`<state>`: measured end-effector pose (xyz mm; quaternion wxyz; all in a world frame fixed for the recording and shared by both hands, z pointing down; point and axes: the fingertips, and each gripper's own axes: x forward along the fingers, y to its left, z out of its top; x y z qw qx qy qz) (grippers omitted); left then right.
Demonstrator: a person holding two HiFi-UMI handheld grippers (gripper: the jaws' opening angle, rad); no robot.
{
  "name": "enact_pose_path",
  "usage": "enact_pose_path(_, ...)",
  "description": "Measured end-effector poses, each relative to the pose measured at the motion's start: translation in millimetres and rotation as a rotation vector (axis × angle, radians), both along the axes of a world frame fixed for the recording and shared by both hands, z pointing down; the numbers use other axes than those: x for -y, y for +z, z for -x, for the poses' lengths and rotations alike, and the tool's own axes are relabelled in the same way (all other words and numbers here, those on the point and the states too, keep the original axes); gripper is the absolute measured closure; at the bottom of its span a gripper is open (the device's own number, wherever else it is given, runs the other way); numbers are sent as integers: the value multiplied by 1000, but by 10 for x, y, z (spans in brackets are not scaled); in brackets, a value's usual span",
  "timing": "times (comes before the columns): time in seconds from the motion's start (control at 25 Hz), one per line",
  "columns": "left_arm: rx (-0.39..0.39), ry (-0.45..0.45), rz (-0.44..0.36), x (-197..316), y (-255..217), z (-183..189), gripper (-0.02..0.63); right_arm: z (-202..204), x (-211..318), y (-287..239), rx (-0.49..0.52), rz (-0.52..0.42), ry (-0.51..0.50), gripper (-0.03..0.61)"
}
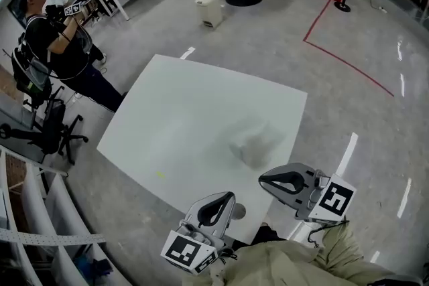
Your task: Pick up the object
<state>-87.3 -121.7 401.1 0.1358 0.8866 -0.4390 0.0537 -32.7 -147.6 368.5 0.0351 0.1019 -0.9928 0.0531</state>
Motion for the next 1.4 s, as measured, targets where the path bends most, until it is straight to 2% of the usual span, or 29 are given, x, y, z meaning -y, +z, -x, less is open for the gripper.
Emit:
enact_pose_path(0.12, 18, -4, 45, 96, 154, 38, 609, 10, 121, 188, -53, 45, -2, 575)
enact_pose_path(0.2, 23, -8, 70, 189, 245, 71, 609, 32, 212, 266, -52, 59, 8, 575)
enact_pose_path(0.36, -31, -44, 129, 408, 412, 145, 607, 50, 342, 465, -70, 93, 35, 575)
enact_pose_path(0.44, -39, -30, 156, 526, 536, 122, 519, 30, 433, 607, -101, 113, 68, 575)
enact_pose_path(0.56, -11, -3, 206, 705, 803, 75, 417, 4, 588, 783, -120, 149, 120, 575)
enact_pose_path(0.68, 6, 22, 258, 884, 1098, 33, 364, -14, 704, 975, -156, 172, 152, 575)
enact_pose_path(0.8, 37, 41, 301, 1055, 1380, -20, 279, -30, 801, 1154, -187, 190, 170, 575)
enact_pose_path(0.96, 38, 50, 326, 1243, 1560, -51, 194, 11, 898, 1377, -224, 205, 176, 575)
enact_pose_path(1.24, 120, 175, 378, 1325, 1792, -243, 178, 70, 1029, 1666, -311, 220, 194, 575)
enact_pose_path(1.4, 181, 200, 365, 1300, 1830, -298, 198, 138, 1011, 1730, -314, 241, 177, 575)
